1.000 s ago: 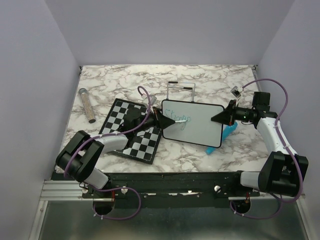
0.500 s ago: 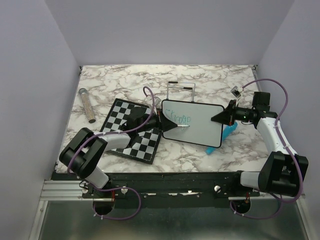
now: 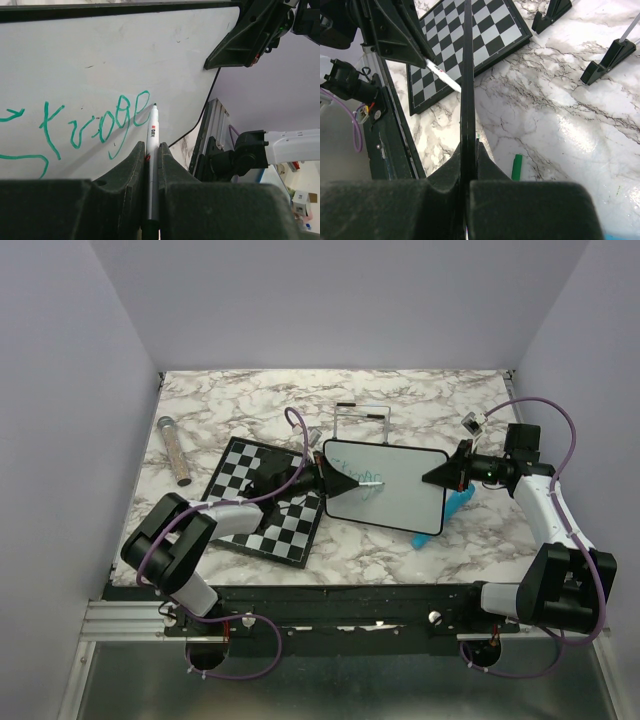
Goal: Write a sentence on the whiteboard
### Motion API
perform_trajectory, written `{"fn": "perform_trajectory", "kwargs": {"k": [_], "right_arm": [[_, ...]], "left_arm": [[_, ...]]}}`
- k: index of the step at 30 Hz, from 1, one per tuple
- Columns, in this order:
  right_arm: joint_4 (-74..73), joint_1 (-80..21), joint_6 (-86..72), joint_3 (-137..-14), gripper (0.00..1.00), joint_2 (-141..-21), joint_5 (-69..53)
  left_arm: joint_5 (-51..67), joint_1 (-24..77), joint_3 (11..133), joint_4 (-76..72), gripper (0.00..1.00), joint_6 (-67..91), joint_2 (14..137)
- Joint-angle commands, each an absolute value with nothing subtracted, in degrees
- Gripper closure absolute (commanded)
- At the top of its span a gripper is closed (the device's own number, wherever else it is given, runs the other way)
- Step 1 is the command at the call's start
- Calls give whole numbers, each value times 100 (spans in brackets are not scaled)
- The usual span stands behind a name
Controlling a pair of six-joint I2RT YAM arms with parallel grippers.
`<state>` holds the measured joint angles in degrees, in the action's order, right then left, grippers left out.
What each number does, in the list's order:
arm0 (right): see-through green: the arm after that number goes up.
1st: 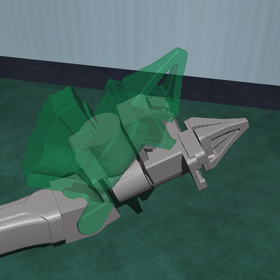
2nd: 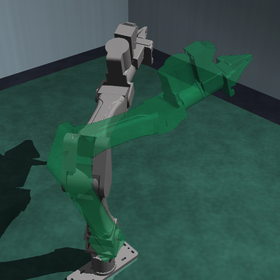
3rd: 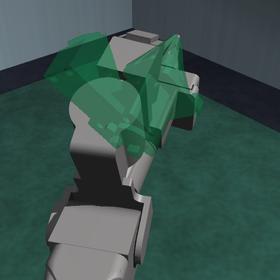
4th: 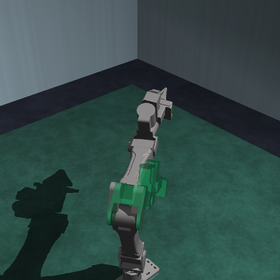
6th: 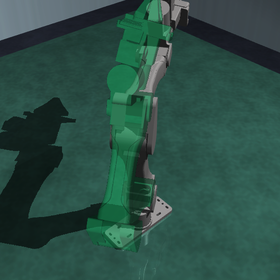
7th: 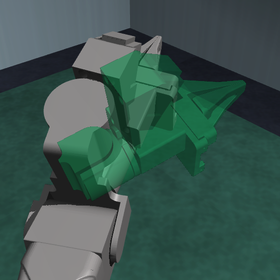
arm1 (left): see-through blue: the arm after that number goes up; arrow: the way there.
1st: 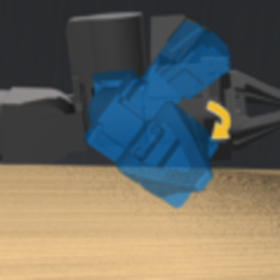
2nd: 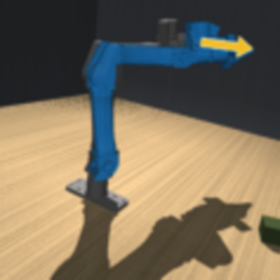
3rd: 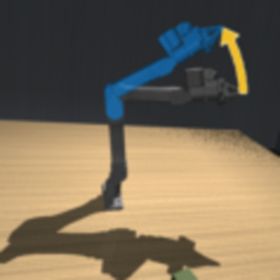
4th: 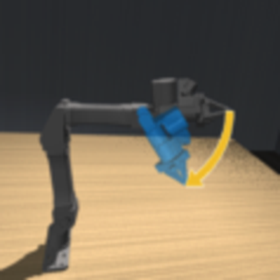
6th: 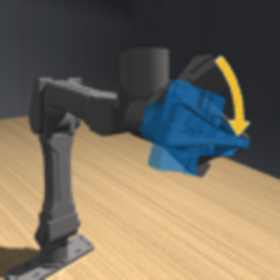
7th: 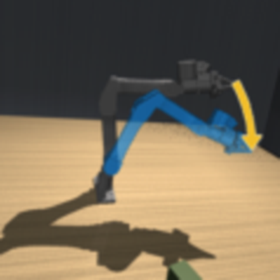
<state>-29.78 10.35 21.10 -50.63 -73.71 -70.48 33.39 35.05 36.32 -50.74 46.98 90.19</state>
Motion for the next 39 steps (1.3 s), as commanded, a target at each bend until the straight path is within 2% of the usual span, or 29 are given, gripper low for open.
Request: {"fn": "perform_trajectory", "kwargs": {"k": [1, 14, 39], "right_arm": [[-3059, 1011, 2417, -5142, 99, -7374, -6847], [-3067, 1011, 2426, -5142, 99, -7365, -6847], [-3085, 1011, 2426, -5159, 99, -7374, -6855]], "left_arm": [[3199, 3507, 3814, -5133, 100, 4632, 8851], [3103, 3507, 4069, -5124, 100, 4667, 9061], [3331, 3507, 3647, -4544, 100, 4395, 9211]]}}
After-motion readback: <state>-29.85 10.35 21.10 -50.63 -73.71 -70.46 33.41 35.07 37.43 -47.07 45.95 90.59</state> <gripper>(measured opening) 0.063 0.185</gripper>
